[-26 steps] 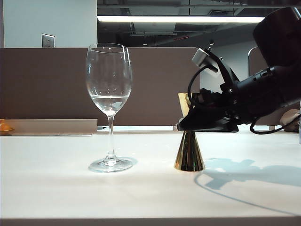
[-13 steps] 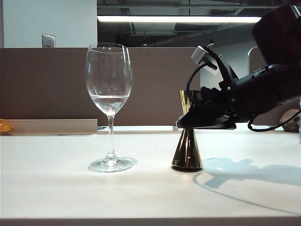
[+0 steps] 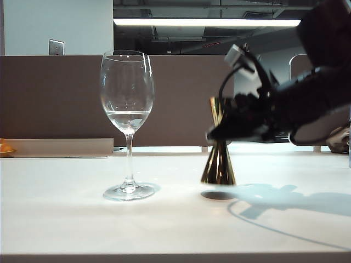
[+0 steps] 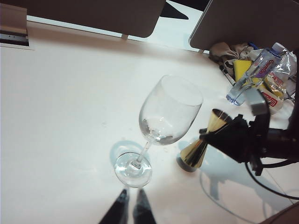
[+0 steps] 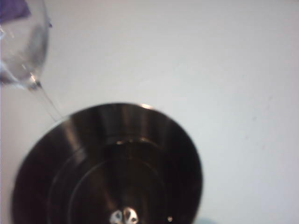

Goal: Pick up the jigger and pour the water inside into the glass.

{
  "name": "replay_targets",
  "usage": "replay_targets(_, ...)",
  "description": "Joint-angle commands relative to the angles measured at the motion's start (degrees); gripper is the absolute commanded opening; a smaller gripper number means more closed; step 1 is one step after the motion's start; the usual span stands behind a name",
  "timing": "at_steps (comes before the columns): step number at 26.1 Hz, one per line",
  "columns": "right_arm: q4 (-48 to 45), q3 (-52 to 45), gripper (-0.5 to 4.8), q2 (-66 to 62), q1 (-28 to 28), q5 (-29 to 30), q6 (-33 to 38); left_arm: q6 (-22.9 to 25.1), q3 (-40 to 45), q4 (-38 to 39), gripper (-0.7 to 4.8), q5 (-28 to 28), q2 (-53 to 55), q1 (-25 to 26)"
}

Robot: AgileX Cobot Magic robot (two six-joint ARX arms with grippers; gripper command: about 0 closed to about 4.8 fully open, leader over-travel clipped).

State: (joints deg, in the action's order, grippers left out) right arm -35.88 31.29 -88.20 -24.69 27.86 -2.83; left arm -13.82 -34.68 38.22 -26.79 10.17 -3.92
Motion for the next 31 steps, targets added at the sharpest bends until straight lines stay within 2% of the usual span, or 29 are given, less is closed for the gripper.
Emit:
replay_targets(1, 1.2, 0.8, 0.08, 3.7, -0.1, 0.1, 0.0, 0.1, -0.2, -0.6, 0.26, 0.2, 0.0, 0.1)
replay_targets(12, 22.9, 12.2, -0.02, 11.1, -0.1, -1.1, -3.3, 0.3, -0.2, -0.7, 0.25, 0.2, 0.0, 0.1)
replay_targets(15, 28.8, 17.2, -0.02, 11.1, -0.1, -1.4, -3.6, 0.3, -0.2, -1.0, 0.25, 0.2, 0.0, 0.1)
replay_targets(18, 37.1, 24.7, -0.02, 11.1, -0.1, -1.8, -7.0, 0.3, -0.2, -1.0, 0.25, 0.2, 0.0, 0.1)
replay_targets(20, 42.9, 29.6, -0.02, 11.0, -0.1, -4.4, -9.4, 2.1, -0.2, -1.0, 0.25, 0.3, 0.0, 0.1)
replay_targets(31, 47.2, 36.0, -0.02, 9.1, -2.1, -7.7, -9.6, 4.5, -0.2, -2.1, 0.25, 1.5, 0.0, 0.1)
